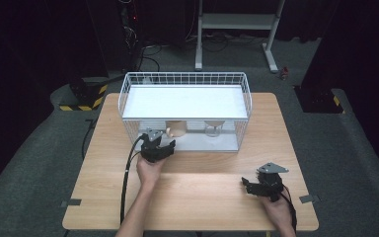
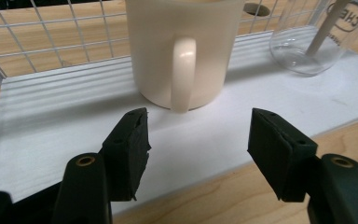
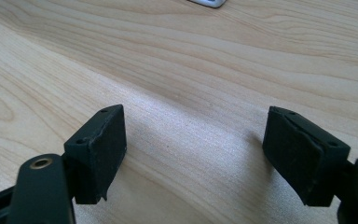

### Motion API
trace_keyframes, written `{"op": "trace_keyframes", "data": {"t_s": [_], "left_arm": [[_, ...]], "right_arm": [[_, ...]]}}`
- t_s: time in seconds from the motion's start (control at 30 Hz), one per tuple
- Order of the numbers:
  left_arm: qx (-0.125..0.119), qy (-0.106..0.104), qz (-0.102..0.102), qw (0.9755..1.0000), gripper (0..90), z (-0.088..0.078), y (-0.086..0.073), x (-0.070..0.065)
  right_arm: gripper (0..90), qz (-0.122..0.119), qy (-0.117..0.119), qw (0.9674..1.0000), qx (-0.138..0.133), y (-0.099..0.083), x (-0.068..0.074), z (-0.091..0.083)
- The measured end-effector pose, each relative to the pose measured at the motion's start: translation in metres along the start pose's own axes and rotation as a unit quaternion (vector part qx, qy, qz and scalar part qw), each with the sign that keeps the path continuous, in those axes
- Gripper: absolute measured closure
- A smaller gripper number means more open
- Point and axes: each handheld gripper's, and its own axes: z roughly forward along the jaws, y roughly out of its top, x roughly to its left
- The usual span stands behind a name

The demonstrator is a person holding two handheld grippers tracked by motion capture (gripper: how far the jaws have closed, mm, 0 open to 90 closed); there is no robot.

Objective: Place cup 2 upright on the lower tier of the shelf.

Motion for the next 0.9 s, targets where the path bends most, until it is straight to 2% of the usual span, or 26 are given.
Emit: {"op": "trace_keyframes", "data": {"t_s": [0.07,0.1,0.13,0.2,0.37,0.47,0.73,0.83,0.9], "left_arm": [[-0.004,-0.002,-0.003,1.0,38.2,-0.004,-0.001,-0.001],[-0.003,-0.002,0.003,1.0,38.0,-0.005,-0.001,0.0],[-0.007,-0.005,-0.004,1.0,37.9,-0.007,-0.001,-0.001],[-0.012,-0.005,0.0,0.9999,37.4,-0.011,-0.001,0.0],[-0.021,-0.011,-0.011,0.9997,36.4,-0.02,-0.006,-0.001],[-0.016,-0.013,-0.005,0.9998,35.5,-0.024,-0.008,-0.001],[-0.022,-0.022,-0.006,0.9995,34.5,-0.035,-0.012,-0.001],[-0.023,-0.025,-0.015,0.9993,34.3,-0.038,-0.014,0.0],[-0.025,-0.025,-0.013,0.9993,34.3,-0.04,-0.015,0.001]], "right_arm": [[21.4,0.002,0.0,1.0,0.001,0.0,0.0,0.0],[21.4,0.002,0.0,1.0,0.001,0.0,0.0,0.0],[21.4,0.002,0.0,1.0,0.001,0.0,0.0,0.0],[21.4,0.002,0.0,1.0,0.001,0.0,0.0,0.0],[21.5,0.002,0.0,1.0,0.001,0.0,0.0,0.0],[21.2,0.002,0.0,1.0,0.001,0.0,0.0,0.0],[21.1,0.002,0.0,1.0,0.002,0.0,0.0,0.0],[21.0,0.002,0.0,1.0,0.002,0.0,0.0,0.0],[21.1,0.002,-0.001,1.0,0.002,0.0,0.0,0.0]]}}
